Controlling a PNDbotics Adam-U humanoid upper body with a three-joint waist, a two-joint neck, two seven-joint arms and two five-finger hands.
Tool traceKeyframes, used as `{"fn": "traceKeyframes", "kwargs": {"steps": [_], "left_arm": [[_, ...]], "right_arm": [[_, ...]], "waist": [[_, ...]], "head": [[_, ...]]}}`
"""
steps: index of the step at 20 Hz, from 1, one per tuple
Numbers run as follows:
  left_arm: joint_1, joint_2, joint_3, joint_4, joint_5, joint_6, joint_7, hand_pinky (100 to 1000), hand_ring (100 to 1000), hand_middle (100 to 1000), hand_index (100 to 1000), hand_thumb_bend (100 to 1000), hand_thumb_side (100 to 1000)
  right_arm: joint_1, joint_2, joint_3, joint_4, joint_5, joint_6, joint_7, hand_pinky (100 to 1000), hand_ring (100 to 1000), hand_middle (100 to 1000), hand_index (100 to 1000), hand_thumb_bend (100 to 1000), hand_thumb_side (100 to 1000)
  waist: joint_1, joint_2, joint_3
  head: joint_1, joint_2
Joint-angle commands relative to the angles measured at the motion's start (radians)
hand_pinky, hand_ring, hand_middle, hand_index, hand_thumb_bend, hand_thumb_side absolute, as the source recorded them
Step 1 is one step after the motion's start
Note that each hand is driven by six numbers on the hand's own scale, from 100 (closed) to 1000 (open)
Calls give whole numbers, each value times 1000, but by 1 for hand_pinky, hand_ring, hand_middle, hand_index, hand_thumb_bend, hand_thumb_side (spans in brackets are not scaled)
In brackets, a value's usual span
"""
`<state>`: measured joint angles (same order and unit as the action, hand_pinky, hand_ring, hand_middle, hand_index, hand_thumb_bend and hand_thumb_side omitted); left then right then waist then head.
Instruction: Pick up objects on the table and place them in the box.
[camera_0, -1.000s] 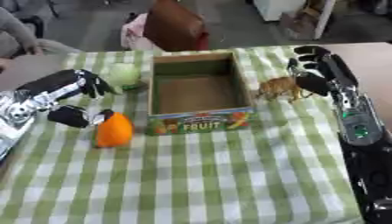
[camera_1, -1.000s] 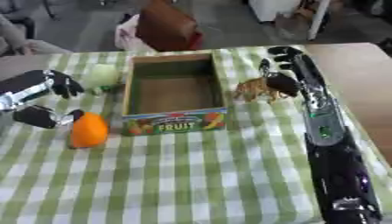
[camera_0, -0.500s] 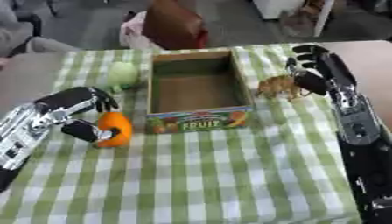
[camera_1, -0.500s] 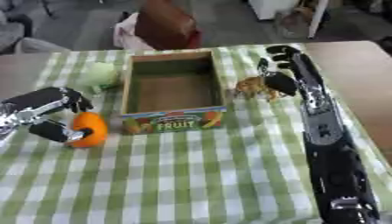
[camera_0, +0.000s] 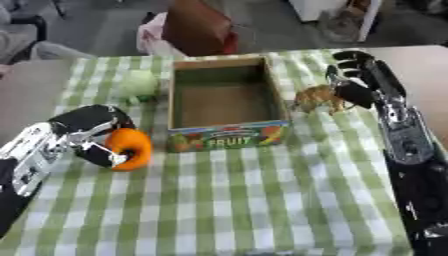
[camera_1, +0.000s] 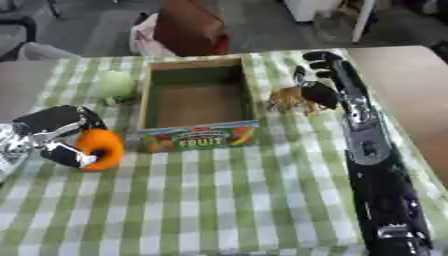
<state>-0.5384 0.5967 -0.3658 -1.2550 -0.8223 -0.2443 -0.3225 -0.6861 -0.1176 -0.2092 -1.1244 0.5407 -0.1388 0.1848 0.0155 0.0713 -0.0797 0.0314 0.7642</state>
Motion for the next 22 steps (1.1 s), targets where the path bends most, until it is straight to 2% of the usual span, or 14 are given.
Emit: {"fn": "traceKeyframes", "kwargs": {"steps": [1,4,9,12,17,22], "left_arm": [[-15,19,27,-21,15,10,36,539,368,323,531,100,177],[-16,27,52,-75,62,35,57,520,324,266,489,100,183],[-52,72,87,-221,165,71,57,523,324,262,485,100,176],[-92,79,105,-258,196,99,63,522,323,260,484,100,177],[-189,21,105,-192,199,111,80,524,326,263,484,100,176],[-281,-68,77,-65,156,41,85,538,346,281,500,100,168]], "right_arm": [[-15,-8,-3,-24,6,2,0,833,838,801,803,100,305],[-15,-8,-4,-25,6,4,-1,833,838,801,803,100,306],[-13,-9,-5,-25,7,6,-2,833,838,801,802,100,306],[-11,-6,-3,-26,7,6,1,833,838,801,802,100,307],[-12,7,5,-27,6,0,9,834,838,801,802,100,307],[-24,29,18,-34,3,-10,20,834,838,801,802,100,305]], "waist": [[-1,-12,2],[-1,-12,3],[0,-15,1],[2,-17,-2],[-4,-16,-21],[-11,-6,-55]], "head": [[-5,1],[-7,0],[-8,2],[-7,3],[8,-5],[32,-20]]}}
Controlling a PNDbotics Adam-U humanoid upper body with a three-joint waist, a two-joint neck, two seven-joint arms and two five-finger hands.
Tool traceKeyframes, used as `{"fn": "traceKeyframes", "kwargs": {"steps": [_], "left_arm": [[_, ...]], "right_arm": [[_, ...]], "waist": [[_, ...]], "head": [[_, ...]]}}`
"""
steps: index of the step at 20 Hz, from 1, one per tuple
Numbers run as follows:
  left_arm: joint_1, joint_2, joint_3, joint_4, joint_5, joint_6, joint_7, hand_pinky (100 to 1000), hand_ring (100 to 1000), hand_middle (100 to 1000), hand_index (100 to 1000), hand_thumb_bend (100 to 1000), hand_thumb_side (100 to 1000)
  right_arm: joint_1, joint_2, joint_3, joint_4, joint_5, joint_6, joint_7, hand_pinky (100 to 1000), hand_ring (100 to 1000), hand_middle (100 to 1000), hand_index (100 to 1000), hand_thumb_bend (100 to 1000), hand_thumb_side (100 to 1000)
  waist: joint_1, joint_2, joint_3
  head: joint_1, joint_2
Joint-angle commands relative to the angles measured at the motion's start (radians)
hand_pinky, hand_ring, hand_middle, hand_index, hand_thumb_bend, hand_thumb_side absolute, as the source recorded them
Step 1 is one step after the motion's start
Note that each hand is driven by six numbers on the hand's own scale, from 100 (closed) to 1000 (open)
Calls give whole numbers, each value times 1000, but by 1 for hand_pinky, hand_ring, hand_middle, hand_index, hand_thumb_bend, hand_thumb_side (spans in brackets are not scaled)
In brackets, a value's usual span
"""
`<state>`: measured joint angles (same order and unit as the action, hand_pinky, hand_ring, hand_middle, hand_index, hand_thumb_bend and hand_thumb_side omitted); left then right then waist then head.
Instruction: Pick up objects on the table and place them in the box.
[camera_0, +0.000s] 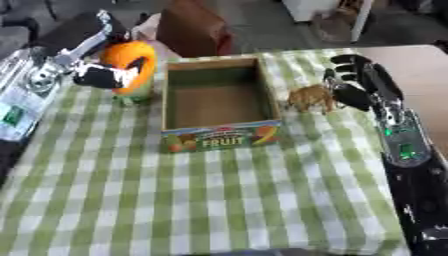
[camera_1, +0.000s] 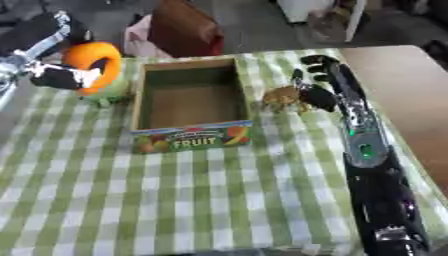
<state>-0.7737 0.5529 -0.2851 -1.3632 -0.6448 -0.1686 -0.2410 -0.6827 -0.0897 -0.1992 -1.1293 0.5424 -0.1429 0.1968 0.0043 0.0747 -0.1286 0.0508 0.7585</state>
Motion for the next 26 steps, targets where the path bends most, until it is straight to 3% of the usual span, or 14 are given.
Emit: {"fn": "traceKeyframes", "kwargs": {"steps": [1,10,15,18,20,21,23,26], "left_arm": [[-61,-44,-7,69,-39,-53,5,538,347,282,500,100,169],[-103,-177,1,233,-173,-139,95,551,390,321,531,100,167],[-91,-207,16,297,-234,-144,186,574,486,443,618,100,179],[-87,-211,17,299,-284,-133,257,606,550,511,674,167,291],[-84,-212,17,299,-312,-120,286,652,623,594,729,385,502],[-82,-212,19,299,-323,-112,296,670,651,626,750,447,581],[-80,-214,21,298,-335,-97,313,689,680,671,775,520,678],[-76,-216,25,298,-330,-82,324,697,695,696,788,548,750]], "right_arm": [[-31,6,12,-31,0,-8,10,834,838,801,802,100,305],[-41,24,29,-52,-13,-18,31,834,837,796,801,100,308],[-43,25,34,-58,-20,-20,36,835,836,793,800,100,309],[-43,25,35,-59,-23,-21,38,835,835,792,800,100,309],[-42,25,35,-59,-23,-21,38,834,834,791,800,100,309],[-42,25,35,-58,-23,-21,39,834,833,790,800,100,310],[-42,26,35,-59,-23,-21,39,834,833,790,799,100,309],[-41,26,35,-59,-23,-21,39,834,832,789,799,100,310]], "waist": [[-1,-6,-15],[-5,17,-66],[-8,25,-79],[-9,26,-81],[-9,27,-82],[-10,27,-82],[-10,27,-81],[-10,27,-81]], "head": [[17,-17],[43,-30],[47,-34],[47,-33],[46,-32],[46,-32],[46,-32],[45,-32]]}}
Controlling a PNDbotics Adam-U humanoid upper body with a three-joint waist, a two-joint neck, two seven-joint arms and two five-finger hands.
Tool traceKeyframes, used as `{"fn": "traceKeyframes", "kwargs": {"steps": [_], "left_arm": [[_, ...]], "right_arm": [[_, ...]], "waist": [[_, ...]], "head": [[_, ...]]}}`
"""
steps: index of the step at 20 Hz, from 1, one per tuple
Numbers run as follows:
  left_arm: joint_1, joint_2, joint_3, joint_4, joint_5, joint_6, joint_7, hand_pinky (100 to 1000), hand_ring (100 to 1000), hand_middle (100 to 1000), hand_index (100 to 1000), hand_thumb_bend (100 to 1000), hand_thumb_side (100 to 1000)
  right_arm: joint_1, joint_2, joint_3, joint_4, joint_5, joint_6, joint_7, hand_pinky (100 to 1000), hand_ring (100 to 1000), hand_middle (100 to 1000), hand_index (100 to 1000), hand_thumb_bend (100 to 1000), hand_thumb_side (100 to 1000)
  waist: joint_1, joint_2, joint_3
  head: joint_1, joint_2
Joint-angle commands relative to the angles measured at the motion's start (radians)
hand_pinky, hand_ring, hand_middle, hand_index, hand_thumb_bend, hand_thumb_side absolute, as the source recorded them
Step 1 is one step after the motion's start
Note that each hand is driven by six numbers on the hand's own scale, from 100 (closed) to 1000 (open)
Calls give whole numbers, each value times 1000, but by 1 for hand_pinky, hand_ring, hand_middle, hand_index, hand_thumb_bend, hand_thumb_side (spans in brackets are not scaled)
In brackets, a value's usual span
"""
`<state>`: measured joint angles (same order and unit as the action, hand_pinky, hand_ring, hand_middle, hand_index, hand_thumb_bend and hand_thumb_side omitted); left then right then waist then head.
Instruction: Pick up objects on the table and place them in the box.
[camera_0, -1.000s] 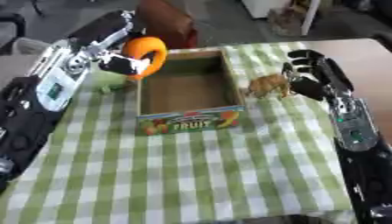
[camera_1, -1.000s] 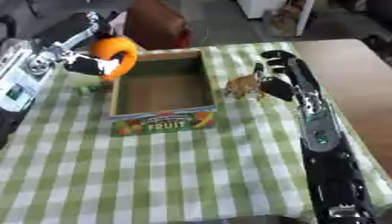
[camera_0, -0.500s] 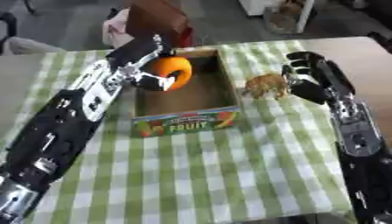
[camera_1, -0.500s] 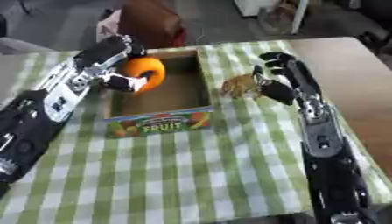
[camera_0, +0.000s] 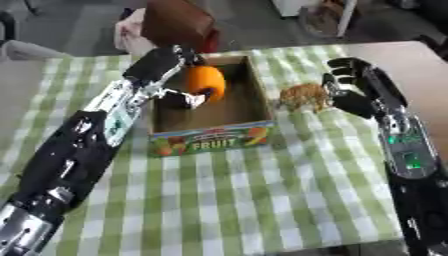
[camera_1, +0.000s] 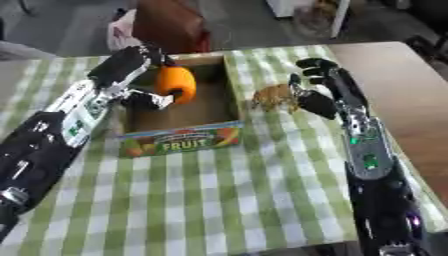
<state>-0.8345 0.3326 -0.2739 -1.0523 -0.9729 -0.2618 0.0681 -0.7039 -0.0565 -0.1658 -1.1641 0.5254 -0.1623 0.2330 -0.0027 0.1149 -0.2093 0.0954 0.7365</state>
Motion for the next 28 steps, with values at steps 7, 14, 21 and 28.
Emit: {"fn": "traceKeyframes", "kwargs": {"steps": [7,14,21,28], "left_arm": [[-3,1,46,-23,145,61,22,655,624,621,750,169,753],[16,16,130,-222,750,196,41,604,574,562,695,100,830],[26,61,271,-528,1198,294,231,613,595,587,706,120,809],[-11,146,342,-367,1380,336,356,613,614,615,724,100,910]], "right_arm": [[-16,-6,-1,-25,-5,1,2,833,829,789,799,100,314],[-12,-8,-5,-26,-6,6,0,832,822,787,799,100,317],[-10,-10,-7,-26,-6,8,-1,831,823,787,799,100,318],[-7,-7,-5,-24,-5,9,2,831,823,787,799,100,320]], "waist": [[-3,-15,2],[-5,-18,9],[-6,-21,20],[-2,-27,16]], "head": [[-5,-11],[-16,-14],[-25,-14],[-27,-16]]}}
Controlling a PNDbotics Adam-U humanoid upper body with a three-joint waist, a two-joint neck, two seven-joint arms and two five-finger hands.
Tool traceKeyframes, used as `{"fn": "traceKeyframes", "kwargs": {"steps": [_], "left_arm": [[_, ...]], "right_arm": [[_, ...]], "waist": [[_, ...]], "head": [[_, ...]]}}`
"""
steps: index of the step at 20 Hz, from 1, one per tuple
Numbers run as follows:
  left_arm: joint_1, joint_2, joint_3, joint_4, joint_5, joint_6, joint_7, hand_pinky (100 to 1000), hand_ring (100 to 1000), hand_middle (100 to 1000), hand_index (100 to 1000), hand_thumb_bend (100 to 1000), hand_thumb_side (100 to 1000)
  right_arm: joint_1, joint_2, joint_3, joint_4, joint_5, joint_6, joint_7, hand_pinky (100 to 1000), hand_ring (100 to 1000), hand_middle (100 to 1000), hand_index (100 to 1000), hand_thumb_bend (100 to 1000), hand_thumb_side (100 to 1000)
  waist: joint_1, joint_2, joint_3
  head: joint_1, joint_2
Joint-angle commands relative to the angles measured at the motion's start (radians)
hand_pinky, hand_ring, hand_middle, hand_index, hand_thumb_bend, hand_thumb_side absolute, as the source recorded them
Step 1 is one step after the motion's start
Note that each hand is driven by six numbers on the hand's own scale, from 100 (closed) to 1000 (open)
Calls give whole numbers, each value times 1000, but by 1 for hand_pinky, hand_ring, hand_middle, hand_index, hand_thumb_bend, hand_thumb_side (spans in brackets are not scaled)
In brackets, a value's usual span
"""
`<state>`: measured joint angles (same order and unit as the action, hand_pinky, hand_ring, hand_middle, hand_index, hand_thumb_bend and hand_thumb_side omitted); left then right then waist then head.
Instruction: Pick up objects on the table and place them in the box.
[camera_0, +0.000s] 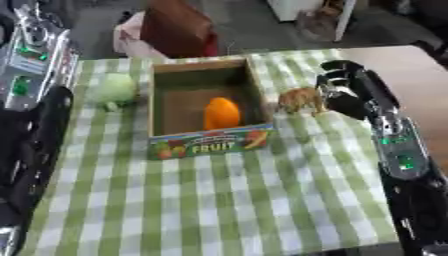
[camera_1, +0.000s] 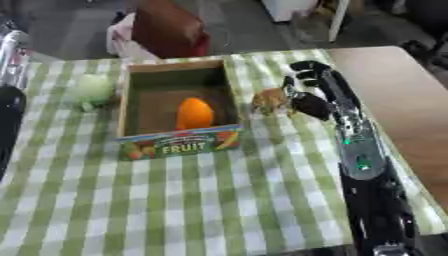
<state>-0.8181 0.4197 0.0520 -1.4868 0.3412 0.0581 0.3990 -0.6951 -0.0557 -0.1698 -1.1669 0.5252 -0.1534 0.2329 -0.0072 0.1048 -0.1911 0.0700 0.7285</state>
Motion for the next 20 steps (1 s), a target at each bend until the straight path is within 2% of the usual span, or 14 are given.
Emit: {"fn": "traceKeyframes", "kwargs": {"steps": [1,4,8,12,14,15,16,17,20], "left_arm": [[-32,80,10,122,92,25,26,612,614,615,725,100,914],[-49,131,-10,295,133,48,15,610,614,618,732,100,961],[-83,176,-35,503,126,66,-45,616,620,628,740,100,1000],[-98,191,-71,673,36,77,-141,621,624,640,749,100,986],[-99,197,-98,744,-87,73,-202,631,635,655,764,100,903],[-101,199,-108,779,-175,69,-235,633,637,657,766,100,896],[-106,199,-112,807,-266,60,-264,645,654,676,780,100,833],[-110,200,-116,833,-369,48,-292,650,660,684,786,100,814],[-123,195,-101,898,-665,16,-336,669,683,711,803,100,725]], "right_arm": [[-15,-7,1,-21,-4,-1,4,831,823,787,799,100,321],[-12,-2,3,-20,-1,-1,8,831,823,787,799,100,322],[-9,4,10,-19,4,-3,16,831,823,787,799,100,324],[-2,8,14,-18,9,-5,21,831,823,788,799,100,326],[1,10,16,-18,10,-5,24,831,824,788,799,100,327],[3,11,17,-18,11,-6,25,831,824,788,799,100,327],[5,11,17,-17,12,-6,26,831,824,788,799,100,328],[6,12,18,-17,13,-7,27,831,824,788,799,100,328],[8,16,21,-16,14,-9,31,831,824,788,799,100,328]], "waist": [[4,-18,-3],[8,-22,-11],[14,-26,-23],[18,-30,-29],[19,-31,-32],[19,-32,-33],[19,-33,-33],[20,-34,-35],[20,-35,-39]], "head": [[-1,-9],[2,-8],[14,-8],[15,-4],[14,-2],[14,-1],[13,0],[13,1],[16,3]]}}
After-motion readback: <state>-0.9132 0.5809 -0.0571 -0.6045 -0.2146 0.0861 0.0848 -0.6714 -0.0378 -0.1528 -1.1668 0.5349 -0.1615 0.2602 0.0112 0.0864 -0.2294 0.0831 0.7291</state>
